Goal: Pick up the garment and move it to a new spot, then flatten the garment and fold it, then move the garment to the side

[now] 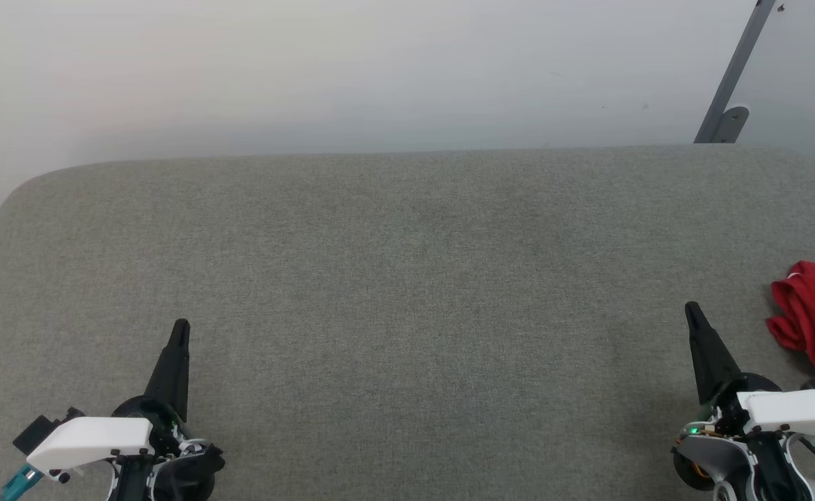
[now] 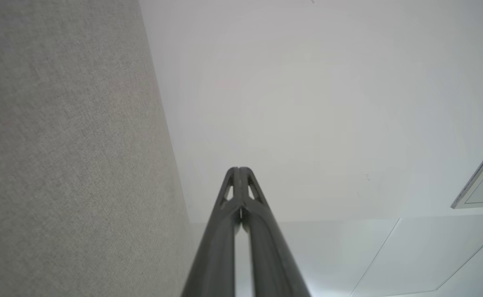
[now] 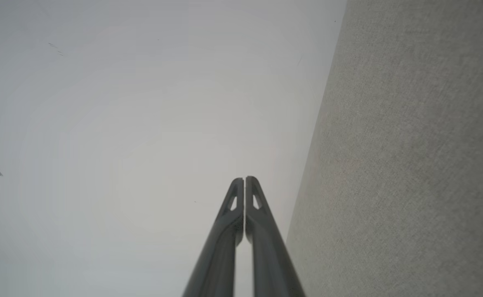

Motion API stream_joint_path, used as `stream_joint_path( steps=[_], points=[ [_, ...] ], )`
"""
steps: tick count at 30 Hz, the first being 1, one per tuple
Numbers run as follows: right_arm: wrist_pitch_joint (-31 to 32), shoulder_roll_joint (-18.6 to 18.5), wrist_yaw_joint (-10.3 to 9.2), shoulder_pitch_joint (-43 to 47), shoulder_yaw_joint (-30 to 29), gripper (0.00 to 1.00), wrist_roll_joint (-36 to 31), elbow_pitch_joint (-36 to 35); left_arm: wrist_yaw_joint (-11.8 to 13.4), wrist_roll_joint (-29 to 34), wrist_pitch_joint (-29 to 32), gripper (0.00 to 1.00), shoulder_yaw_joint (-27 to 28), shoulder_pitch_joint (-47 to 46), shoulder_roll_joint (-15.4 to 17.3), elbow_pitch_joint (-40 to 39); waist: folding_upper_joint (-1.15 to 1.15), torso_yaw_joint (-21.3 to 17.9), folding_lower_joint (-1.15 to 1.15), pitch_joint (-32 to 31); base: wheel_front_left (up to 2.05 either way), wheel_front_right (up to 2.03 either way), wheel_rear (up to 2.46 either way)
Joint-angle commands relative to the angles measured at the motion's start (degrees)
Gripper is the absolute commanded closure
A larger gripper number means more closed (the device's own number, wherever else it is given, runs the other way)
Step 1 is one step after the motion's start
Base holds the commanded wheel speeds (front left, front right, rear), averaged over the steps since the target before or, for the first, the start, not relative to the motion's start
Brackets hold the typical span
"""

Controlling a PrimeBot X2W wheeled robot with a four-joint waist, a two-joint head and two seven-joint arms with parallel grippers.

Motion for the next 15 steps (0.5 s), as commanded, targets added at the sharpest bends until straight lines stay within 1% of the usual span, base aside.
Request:
stream_joint_path(
  steps=[1, 15],
  points=[
    [0.07, 0.09, 0.00, -0.27, -0.07, 1.00, 0.22, 0.02, 0.11, 0.08, 0.19, 1.00, 0.25, -0.70, -0.08, -0.01, 0.00, 0.00, 0.00, 0.00, 0.00, 0.00, 0.00],
    [0.07, 0.09, 0.00, -0.27, -0.06, 1.00, 0.23, 0.01, 0.11, 0.29, 0.37, 1.00, 0.41, -0.72, -0.21, -0.01, 0.00, 0.00, 0.00, 0.00, 0.00, 0.00, 0.00]
  ],
)
